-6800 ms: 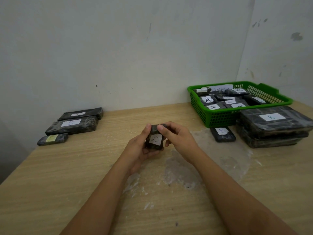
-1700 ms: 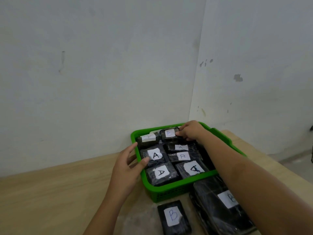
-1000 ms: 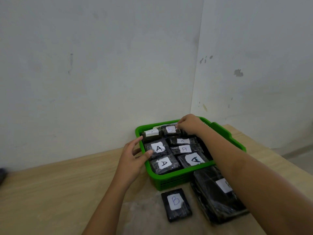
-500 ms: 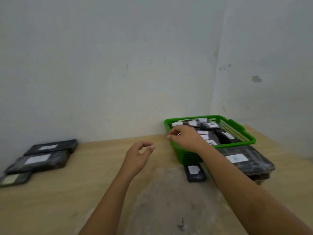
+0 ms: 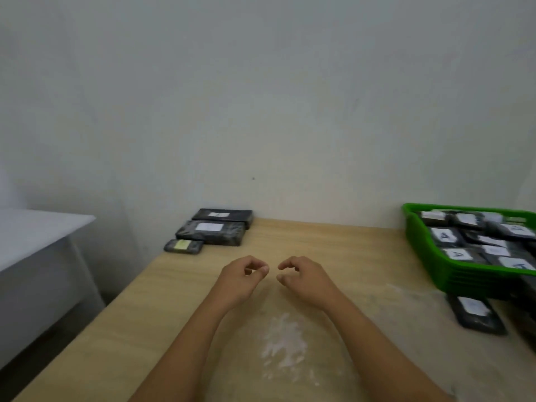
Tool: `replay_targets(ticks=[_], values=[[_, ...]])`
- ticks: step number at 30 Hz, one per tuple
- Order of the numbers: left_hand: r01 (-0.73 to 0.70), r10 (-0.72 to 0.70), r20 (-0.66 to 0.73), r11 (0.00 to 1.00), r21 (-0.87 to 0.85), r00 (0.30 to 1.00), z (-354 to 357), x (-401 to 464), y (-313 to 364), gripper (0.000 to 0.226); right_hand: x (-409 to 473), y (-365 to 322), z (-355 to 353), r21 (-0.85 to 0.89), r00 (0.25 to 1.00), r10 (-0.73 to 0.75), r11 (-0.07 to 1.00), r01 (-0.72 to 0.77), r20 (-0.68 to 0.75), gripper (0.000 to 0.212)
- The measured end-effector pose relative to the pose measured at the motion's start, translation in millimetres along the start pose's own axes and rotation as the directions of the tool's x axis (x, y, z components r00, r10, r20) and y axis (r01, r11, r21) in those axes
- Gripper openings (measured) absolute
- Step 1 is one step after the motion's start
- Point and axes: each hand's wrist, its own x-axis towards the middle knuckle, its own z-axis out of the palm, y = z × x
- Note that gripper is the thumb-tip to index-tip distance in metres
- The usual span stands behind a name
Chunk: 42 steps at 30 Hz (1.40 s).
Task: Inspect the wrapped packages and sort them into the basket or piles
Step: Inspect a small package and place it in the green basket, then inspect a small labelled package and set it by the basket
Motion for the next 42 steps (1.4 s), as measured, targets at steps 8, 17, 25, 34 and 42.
replay_targets(ticks=[8,17,25,34,42], values=[[0.242,-0.181,-0.413,0.965,0.101,0.893,-89.8,44.9,-73.5,0.024,9.4,6.2,61.3,-0.256,0.998,-0.045,0.966,0.034,-0.036,0.041],[0.461,-0.274,-0.5,0.835,0.301,0.822,-111.3,93.2,-126.4,0.086,9.4,10.4,63.8,-0.291,0.997,-0.075,0.954,0.067,-0.016,0.041],[0.293,-0.243,-0.508,0.956,0.019,0.826,-111.1,91.2,-122.7,0.085,8.4,8.3,62.8,-0.291,0.997,-0.081,0.954,0.073,-0.015,0.041],[0.09,-0.264,-0.419,0.916,-0.39,0.869,-95.1,67.2,-85.7,0.042,-2.9,4.7,49.9,-0.235,0.995,-0.09,0.967,0.099,0.047,0.042],[0.035,-0.062,-0.021,0.777,-0.629,0.998,-2.6,14.0,14.5,0.028,-42.5,21.9,4.2,0.128,0.998,0.036,0.991,-0.03,-0.043,0.053]])
